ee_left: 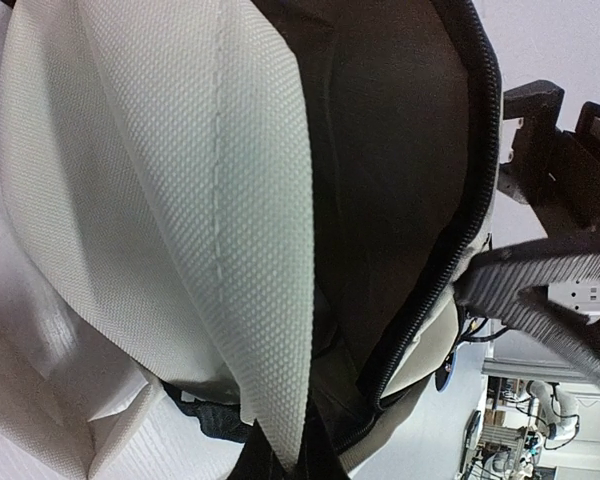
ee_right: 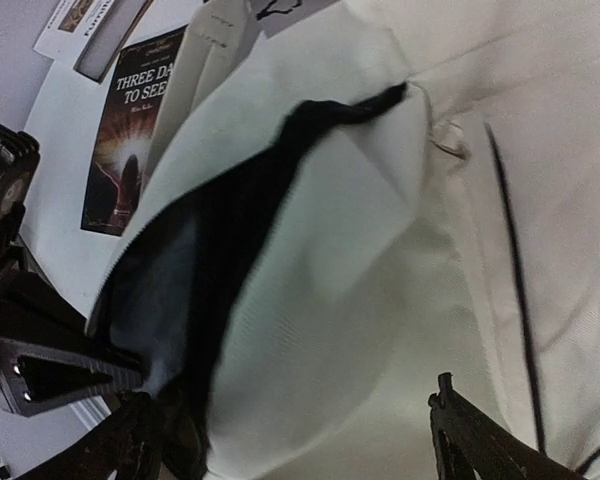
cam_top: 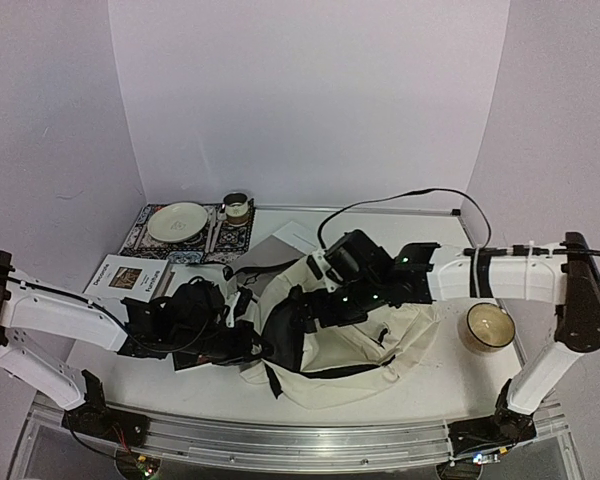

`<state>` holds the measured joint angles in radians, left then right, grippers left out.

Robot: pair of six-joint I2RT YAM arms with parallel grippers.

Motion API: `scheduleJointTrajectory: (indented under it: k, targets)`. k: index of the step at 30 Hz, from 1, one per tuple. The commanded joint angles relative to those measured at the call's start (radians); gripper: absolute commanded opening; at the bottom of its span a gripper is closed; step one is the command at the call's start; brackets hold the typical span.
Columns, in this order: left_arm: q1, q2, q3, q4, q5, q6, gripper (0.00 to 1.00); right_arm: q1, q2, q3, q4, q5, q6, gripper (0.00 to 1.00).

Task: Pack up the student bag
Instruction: Pick up the largest pocket of the bag from the student bag.

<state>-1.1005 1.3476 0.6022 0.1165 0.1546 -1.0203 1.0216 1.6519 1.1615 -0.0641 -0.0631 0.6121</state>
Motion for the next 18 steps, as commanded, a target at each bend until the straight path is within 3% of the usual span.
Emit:
scheduleJointTrajectory:
  k: [1, 12, 18]
  targets:
    - [-0.011, -0.014, 0.015, 0.026, 0.000, 0.017, 0.00, 0.024, 0.105, 0.088, 0.005, 0.033, 0.013, 0.87]
    - [-0.020, -0.001, 0.034, 0.025, 0.016, 0.066, 0.00, -0.047, -0.059, 0.122, -0.271, 0.339, -0.178, 0.02]
    - [-0.038, 0.066, 0.124, 0.026, 0.046, 0.112, 0.00, -0.118, -0.199, 0.143, -0.376, 0.410, -0.282, 0.00]
